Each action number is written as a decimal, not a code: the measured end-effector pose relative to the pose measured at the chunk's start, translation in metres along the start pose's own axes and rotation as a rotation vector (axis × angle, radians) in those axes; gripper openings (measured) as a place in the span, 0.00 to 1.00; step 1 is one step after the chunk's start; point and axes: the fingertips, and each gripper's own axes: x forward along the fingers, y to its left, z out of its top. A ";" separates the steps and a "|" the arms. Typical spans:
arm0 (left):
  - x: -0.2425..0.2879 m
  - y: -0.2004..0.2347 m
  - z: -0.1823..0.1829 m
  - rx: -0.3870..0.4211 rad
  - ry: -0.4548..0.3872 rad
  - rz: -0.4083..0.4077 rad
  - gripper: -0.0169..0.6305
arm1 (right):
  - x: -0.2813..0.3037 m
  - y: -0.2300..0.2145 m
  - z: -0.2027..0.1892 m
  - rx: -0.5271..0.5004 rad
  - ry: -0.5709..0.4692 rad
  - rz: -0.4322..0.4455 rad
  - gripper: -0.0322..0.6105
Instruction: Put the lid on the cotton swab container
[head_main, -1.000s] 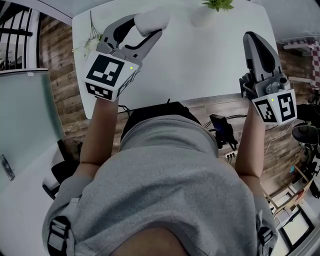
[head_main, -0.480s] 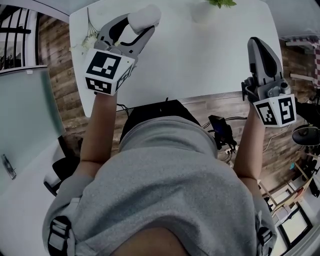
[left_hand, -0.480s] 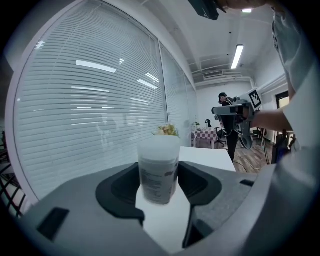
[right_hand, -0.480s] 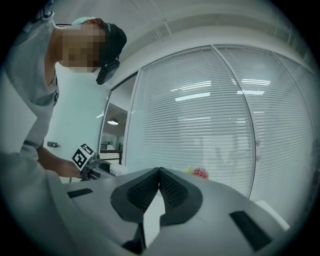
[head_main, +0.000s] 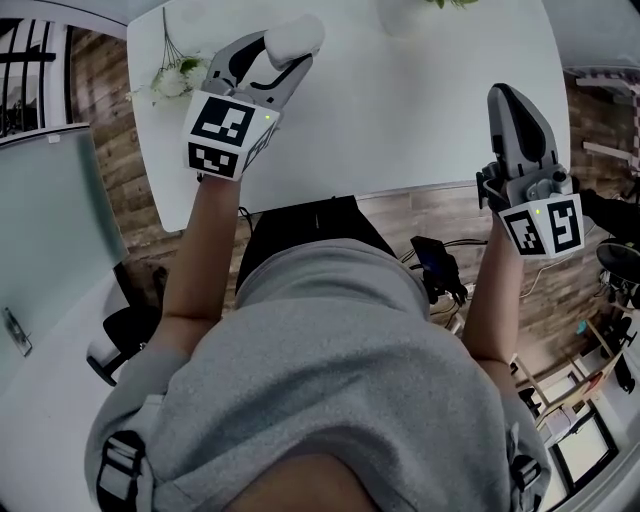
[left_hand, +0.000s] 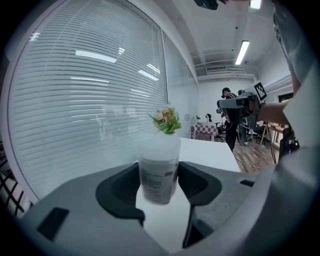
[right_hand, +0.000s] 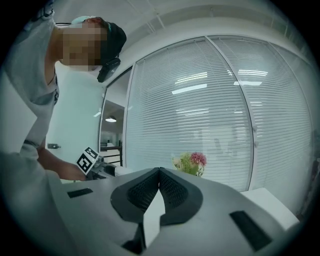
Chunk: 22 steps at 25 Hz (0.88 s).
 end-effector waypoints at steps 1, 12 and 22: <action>0.004 -0.001 -0.005 -0.002 0.009 -0.001 0.39 | 0.000 0.000 -0.004 0.006 0.006 0.002 0.09; 0.059 -0.014 -0.077 -0.038 0.134 -0.048 0.39 | 0.001 -0.003 -0.044 0.062 0.070 0.014 0.09; 0.088 -0.027 -0.125 -0.067 0.223 -0.065 0.39 | -0.009 -0.008 -0.069 0.112 0.115 0.001 0.09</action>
